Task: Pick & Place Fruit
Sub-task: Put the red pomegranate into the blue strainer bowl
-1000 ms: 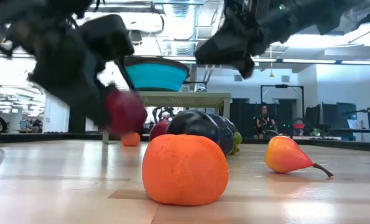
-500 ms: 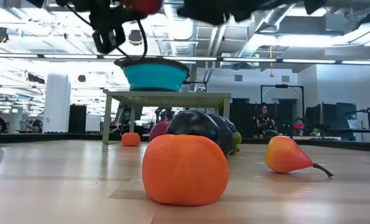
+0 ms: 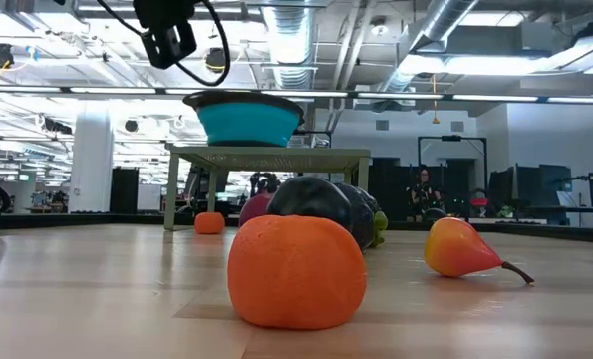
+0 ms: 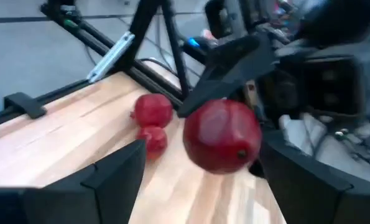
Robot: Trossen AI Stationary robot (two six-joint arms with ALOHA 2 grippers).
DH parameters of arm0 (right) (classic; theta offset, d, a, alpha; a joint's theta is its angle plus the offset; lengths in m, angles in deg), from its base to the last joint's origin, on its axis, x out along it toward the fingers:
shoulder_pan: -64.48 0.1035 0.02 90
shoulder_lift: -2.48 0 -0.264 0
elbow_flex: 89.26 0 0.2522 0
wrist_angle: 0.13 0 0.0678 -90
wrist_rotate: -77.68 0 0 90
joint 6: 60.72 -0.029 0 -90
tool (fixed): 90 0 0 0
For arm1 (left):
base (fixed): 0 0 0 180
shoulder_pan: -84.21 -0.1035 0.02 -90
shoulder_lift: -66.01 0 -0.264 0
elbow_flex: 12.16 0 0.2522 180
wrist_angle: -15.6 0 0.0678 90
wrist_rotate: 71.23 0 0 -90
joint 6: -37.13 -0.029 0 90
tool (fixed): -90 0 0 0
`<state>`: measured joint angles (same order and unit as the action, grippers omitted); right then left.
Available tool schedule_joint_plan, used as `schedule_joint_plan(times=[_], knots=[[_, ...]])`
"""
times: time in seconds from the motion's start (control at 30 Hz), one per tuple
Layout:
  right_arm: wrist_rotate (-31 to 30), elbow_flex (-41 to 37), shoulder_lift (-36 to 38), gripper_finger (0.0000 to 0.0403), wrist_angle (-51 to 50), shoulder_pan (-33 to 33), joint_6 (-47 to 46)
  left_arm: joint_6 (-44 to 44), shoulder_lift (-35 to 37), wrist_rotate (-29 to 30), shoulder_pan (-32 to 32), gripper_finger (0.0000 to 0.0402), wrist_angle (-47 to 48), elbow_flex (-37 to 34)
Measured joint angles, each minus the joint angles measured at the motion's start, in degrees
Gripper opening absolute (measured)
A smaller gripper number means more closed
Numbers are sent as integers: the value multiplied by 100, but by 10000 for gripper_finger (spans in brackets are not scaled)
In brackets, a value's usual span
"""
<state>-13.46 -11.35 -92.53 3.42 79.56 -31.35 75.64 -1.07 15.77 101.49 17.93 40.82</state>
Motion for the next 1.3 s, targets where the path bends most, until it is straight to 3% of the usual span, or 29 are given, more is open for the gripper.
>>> schedule_joint_plan(times=[0.37,0.77,1.03,1.17,1.3], knots=[[412,1071,-761,301,-856,-107,425,119,-18,-92,6,160,-6,0],[410,1113,-725,254,-933,-85,522,117,-16,-92,4,165,-15,0],[379,1113,-725,197,-917,-21,303,119,-16,-99,9,169,-13,0],[431,1113,-725,194,-1023,-42,-305,81,-16,-86,5,194,-6,0],[457,1011,-716,210,-1028,-43,-895,-314,-16,-50,-87,247,-7,0]])
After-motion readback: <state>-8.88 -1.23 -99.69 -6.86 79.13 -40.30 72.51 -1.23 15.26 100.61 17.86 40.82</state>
